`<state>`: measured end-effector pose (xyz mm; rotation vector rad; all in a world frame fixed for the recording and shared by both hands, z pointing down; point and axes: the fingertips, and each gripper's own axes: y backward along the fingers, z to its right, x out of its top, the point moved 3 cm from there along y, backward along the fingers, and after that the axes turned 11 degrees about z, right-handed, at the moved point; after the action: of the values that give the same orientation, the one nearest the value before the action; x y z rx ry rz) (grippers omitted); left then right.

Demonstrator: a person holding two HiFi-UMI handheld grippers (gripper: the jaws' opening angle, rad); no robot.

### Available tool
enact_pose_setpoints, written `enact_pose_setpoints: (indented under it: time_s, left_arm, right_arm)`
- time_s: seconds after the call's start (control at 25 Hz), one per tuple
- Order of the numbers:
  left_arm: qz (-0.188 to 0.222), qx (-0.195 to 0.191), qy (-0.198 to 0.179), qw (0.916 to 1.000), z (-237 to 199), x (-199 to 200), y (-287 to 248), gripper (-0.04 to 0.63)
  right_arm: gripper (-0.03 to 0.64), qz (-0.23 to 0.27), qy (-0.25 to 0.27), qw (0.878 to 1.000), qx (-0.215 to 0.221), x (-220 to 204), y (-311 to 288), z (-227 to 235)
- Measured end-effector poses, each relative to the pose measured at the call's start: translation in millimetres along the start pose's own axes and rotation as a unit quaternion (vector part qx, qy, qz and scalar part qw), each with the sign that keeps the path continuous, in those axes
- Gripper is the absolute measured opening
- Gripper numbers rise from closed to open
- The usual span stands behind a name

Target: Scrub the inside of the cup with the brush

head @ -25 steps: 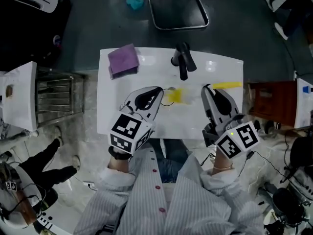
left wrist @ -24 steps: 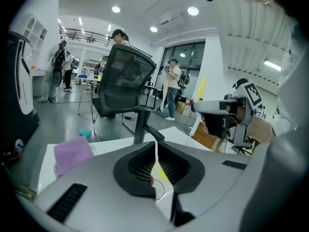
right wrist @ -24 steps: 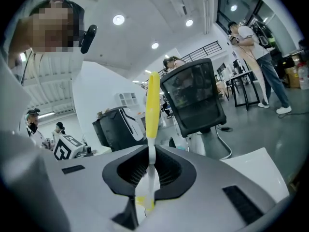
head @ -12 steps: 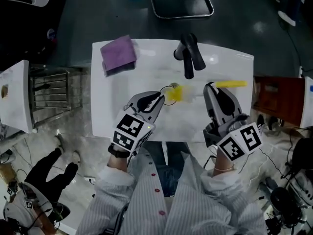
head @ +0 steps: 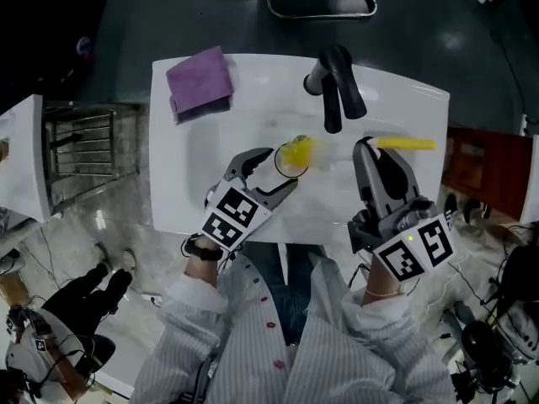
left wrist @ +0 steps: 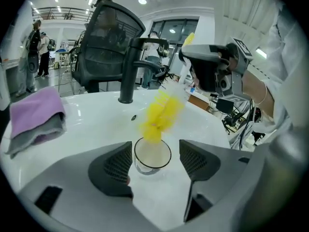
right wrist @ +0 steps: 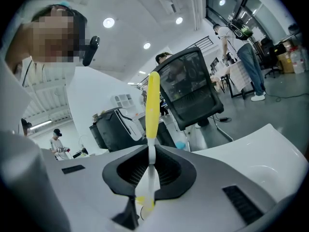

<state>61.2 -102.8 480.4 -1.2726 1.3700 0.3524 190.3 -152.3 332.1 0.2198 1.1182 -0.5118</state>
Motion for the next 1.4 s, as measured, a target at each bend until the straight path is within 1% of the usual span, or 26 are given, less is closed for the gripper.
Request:
enact_pose_setpoints:
  time_s: [0.08,0.2,0.36,0.48,0.64,0.76,0.84,1.0,1.16,1.4]
  left_arm:
    - [-0.014,-0.007,-0.006,0.9999,0.8,-8.3,-7.2,0.319]
    - [-0.039,-0.011,-0.004,0.9992,1.4,-26.9,-16.7,0.344]
    - [-0.062,-0.021,-0.014,0.9977,0.1,-38.7,-29.6,0.385]
    - [-0.079,-0.026,-0.031,0.9961,-0.9,-46.2,-37.8,0.387]
    - [-0.091,-0.016,-0.053,0.9943,-4.4,-50.1,-44.7,0.387]
    - [-0.113,-0.017,-0.078,0.9905,-6.6,-56.4,-48.0,0.38]
    - [-0.119,-0.022,-0.078,0.9896,-7.2,-60.1,-49.7,0.377]
    - [-0.118,-0.028,-0.066,0.9905,-7.0,-59.5,-50.8,0.373]
    - [-0.116,-0.028,-0.065,0.9907,-5.9,-59.2,-49.1,0.371]
    - [-0.114,-0.028,-0.063,0.9911,-5.4,-59.3,-49.4,0.37]
  right_arm:
    - [0.058,-0.001,-0.002,1.0,0.0,-2.9,-0.3,1.8]
    - [0.058,-0.003,-0.004,1.0,-0.002,-6.5,0.1,4.8]
    - [0.058,-0.005,-0.006,1.0,-0.008,-10.9,2.1,10.3]
    - [0.058,-0.006,-0.009,1.0,-0.011,-15.1,4.4,12.7]
    - [0.058,-0.011,-0.011,1.0,-0.012,-19.6,6.5,12.3]
    - [0.058,-0.014,-0.012,1.0,-0.011,-21.2,6.1,10.9]
    - [0.058,-0.015,-0.011,1.0,-0.01,-22.6,6.1,10.7]
    - [0.058,-0.02,-0.005,1.0,-0.006,-23.1,5.1,9.5]
    - [0.058,-0.031,0.017,0.999,0.012,-28.5,3.7,-0.5]
    - [0.057,-0.079,0.087,0.992,0.042,-63.3,-1.1,-12.6]
